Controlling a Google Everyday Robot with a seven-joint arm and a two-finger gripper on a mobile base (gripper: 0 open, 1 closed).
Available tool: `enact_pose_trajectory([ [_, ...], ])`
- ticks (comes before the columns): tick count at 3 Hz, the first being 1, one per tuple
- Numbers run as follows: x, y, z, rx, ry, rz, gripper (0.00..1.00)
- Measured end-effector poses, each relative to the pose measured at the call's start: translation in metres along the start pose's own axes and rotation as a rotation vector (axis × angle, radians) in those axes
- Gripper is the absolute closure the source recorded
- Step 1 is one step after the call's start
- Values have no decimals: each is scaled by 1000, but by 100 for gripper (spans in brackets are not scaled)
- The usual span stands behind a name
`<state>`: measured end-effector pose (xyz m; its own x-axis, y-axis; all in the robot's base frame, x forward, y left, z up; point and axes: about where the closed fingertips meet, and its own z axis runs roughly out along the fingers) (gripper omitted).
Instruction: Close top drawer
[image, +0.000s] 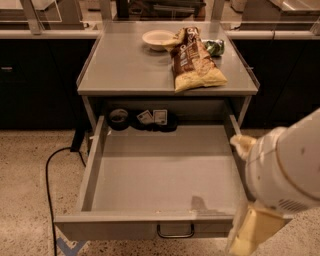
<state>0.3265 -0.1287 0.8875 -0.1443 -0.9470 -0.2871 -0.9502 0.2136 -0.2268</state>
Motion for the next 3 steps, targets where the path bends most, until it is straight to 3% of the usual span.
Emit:
enact_pose_trajectory([
  [1, 10, 32, 61, -112, -48, 14, 0],
  [3, 27, 67, 128, -243, -73, 12, 0],
])
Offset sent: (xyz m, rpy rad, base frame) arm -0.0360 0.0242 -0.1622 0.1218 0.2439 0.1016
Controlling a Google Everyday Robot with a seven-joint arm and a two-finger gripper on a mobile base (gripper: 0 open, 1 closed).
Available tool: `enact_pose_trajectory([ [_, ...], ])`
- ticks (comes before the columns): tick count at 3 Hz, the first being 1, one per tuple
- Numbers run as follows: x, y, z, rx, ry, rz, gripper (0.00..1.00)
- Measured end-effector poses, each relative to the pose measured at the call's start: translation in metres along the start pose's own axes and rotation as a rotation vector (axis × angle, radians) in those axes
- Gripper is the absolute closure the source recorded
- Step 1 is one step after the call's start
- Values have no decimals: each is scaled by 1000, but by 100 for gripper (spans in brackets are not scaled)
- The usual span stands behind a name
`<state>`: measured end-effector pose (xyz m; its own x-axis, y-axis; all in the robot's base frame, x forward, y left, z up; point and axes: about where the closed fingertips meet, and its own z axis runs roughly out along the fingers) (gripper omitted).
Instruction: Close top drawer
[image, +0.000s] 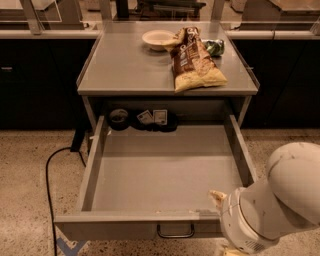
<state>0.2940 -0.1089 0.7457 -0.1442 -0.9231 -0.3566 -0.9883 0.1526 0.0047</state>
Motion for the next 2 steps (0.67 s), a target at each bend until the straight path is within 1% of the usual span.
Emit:
enact_pose_trajectory([
  [1, 0, 0, 0, 0, 0, 0, 0],
  [2, 1, 3, 25, -33, -13, -6, 0],
])
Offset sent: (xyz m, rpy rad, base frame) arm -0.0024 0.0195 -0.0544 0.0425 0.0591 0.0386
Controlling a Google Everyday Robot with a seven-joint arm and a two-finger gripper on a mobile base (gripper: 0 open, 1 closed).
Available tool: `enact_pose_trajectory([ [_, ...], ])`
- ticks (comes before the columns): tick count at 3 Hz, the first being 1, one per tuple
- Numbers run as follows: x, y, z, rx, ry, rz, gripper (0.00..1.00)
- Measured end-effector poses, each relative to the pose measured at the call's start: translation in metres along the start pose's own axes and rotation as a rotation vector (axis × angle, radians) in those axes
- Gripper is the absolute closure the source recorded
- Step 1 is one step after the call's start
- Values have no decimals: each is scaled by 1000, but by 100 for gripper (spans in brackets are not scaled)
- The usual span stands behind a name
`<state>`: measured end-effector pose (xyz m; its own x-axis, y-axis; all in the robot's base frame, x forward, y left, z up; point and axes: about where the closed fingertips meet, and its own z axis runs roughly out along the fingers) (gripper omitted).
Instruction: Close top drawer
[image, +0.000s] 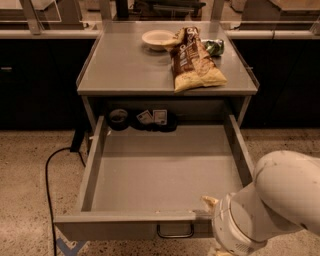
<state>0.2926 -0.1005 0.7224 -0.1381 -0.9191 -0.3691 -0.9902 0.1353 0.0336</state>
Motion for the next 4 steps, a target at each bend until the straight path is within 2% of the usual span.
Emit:
enact_pose_trajectory([
  [1, 2, 0, 25, -38, -17, -2, 0],
  [2, 0, 6, 30, -56, -7, -1, 0],
  [4, -8, 45, -6, -18, 29, -23, 0],
])
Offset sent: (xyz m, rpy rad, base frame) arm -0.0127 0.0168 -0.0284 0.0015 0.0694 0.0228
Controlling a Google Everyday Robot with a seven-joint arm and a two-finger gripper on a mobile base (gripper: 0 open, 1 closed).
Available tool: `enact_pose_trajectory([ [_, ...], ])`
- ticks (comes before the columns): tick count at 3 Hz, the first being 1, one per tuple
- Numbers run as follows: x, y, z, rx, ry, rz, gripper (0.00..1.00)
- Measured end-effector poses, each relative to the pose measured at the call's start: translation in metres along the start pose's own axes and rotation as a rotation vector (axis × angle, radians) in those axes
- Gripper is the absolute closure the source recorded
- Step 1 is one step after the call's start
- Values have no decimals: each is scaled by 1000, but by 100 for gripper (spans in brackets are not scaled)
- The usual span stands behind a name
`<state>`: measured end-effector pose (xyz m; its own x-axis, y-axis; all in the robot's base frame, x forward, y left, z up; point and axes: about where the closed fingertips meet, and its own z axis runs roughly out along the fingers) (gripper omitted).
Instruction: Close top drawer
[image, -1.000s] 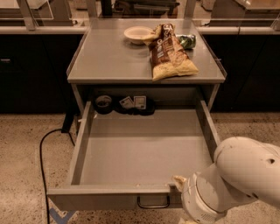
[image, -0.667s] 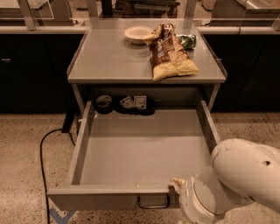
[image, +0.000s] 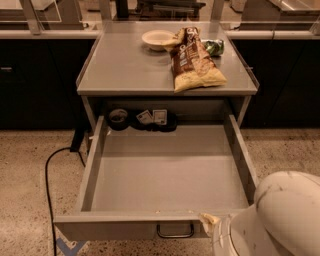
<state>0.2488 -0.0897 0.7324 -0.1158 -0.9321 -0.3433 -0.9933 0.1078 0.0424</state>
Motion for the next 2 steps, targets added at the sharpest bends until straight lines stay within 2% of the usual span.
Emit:
enact_pose_trajectory([
  [1, -1, 12, 14, -31, -3, -5, 0],
  [2, 6, 10, 39, -74, -23, 15, 0],
])
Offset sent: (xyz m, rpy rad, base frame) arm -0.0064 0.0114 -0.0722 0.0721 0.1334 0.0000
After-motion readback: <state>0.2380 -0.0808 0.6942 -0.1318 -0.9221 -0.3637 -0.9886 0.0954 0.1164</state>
